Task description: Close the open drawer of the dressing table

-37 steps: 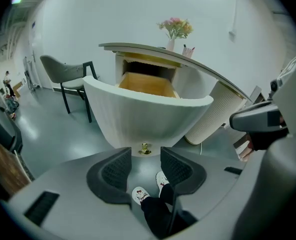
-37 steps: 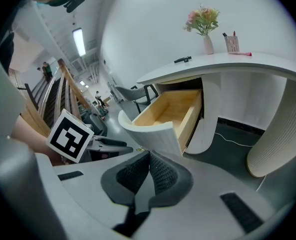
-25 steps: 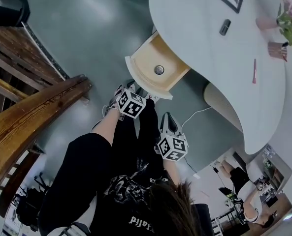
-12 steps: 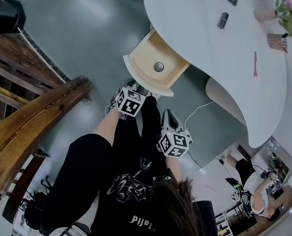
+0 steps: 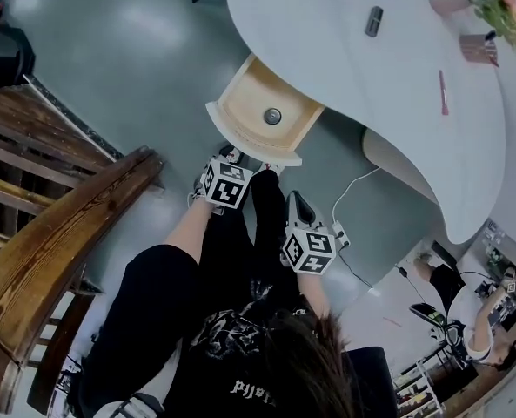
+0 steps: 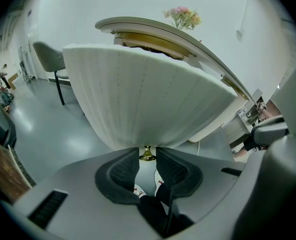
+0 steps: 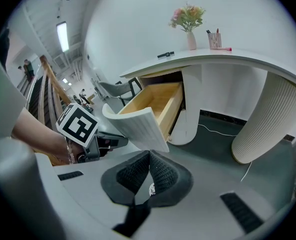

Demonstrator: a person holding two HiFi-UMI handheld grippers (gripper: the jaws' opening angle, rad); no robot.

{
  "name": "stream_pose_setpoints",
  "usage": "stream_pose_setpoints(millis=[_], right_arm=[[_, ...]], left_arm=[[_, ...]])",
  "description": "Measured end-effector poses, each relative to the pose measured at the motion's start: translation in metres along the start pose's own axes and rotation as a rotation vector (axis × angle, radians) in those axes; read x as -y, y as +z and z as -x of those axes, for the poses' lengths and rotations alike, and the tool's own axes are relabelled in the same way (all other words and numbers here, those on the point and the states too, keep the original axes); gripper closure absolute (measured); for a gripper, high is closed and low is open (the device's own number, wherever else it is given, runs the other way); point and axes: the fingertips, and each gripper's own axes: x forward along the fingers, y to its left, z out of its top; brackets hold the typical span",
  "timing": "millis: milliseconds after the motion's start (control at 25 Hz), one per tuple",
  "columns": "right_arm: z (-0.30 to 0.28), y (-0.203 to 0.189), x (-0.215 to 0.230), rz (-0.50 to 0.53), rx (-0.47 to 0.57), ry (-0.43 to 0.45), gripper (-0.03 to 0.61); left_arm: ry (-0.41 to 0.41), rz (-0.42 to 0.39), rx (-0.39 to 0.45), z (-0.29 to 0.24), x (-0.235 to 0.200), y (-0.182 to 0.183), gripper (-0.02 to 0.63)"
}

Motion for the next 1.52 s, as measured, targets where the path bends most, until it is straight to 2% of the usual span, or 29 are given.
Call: stream_pose_setpoints(millis=[240, 400, 760, 1520], right_arm=[[0.001, -0.001, 0.005, -0.017, 0.002, -0.006, 0.552], [-0.002, 0.000, 0.000, 0.059, -0.015, 0.019, 0.552], [-0.004, 0.004, -0.001, 0.055, -0.011, 0.053, 0.552], [-0.005, 0.003, 0.007, 0.037, -0.017, 0.038, 0.552]], left_arm=[[0.003, -0.001, 0.003, -0.006, 0.002, 0.011, 0.497], [-0.004, -0.046, -0.004, -0.010, 0.003, 0.019, 0.497], [0.009, -0.100, -0.003, -0.017, 0.006, 0.032, 0.497], [0.008, -0.116, 0.024, -0.030, 0.009, 0.057, 0.497]])
